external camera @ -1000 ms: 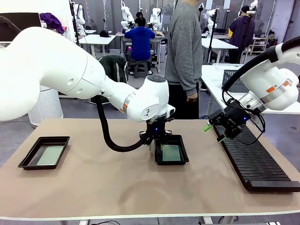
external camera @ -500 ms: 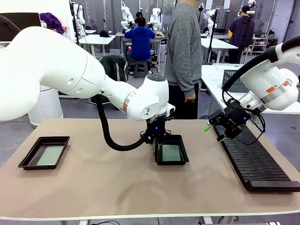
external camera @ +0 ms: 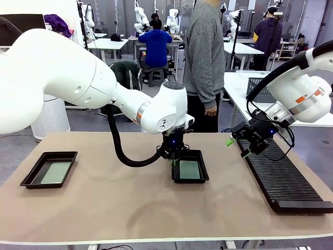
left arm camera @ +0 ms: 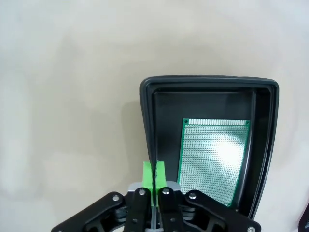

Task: Inspect and transfer BCBs to ESD trays.
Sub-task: Pick up the ESD tray and place it on the left side of the table.

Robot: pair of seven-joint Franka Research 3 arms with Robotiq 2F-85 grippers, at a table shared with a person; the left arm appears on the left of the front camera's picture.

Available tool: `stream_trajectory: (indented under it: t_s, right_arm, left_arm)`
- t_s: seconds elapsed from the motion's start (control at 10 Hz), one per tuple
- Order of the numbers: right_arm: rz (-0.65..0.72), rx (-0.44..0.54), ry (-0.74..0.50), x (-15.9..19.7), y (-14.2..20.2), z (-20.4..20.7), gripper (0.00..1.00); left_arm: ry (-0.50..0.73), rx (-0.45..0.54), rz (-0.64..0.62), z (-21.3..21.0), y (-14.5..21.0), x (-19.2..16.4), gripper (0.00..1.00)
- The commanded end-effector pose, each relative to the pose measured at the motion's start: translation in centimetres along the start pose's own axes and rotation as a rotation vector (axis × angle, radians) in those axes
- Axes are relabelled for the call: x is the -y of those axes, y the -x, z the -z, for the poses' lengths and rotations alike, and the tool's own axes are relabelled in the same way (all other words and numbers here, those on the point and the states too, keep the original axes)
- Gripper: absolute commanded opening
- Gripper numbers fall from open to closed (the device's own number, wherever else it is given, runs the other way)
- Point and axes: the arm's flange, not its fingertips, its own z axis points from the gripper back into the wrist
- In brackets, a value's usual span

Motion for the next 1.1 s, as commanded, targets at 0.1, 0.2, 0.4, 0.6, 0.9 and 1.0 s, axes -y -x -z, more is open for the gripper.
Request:
stream_trajectory:
  t_s: [0.1,0.2,0.4,0.6,0.9,1.0]
  right_arm:
    - [0.001,0.007,0.005,0.0,0.0,0.0,1.00]
    - [0.001,0.007,0.005,0.0,0.0,0.0,1.00]
    - [0.001,0.007,0.005,0.0,0.0,0.0,1.00]
    - [0.001,0.007,0.005,0.0,0.0,0.0,1.00]
    - [0.001,0.007,0.005,0.0,0.0,0.0,1.00]
    - [0.001,0.007,0.005,0.0,0.0,0.0,1.00]
  left_arm:
    - [-0.028,0.017,-0.026,-1.1,0.2,-1.1,0.00]
    - [-0.029,0.016,-0.029,-1.3,0.0,-1.6,0.00]
    - [-0.029,0.009,-0.051,-1.9,-0.5,-3.2,0.00]
    - [-0.036,0.017,-0.038,1.9,0.6,-2.8,0.00]
    - [-0.018,0.015,-0.046,1.5,1.3,-6.2,0.00]
    - [0.000,0.024,-0.047,1.1,1.6,-7.2,0.00]
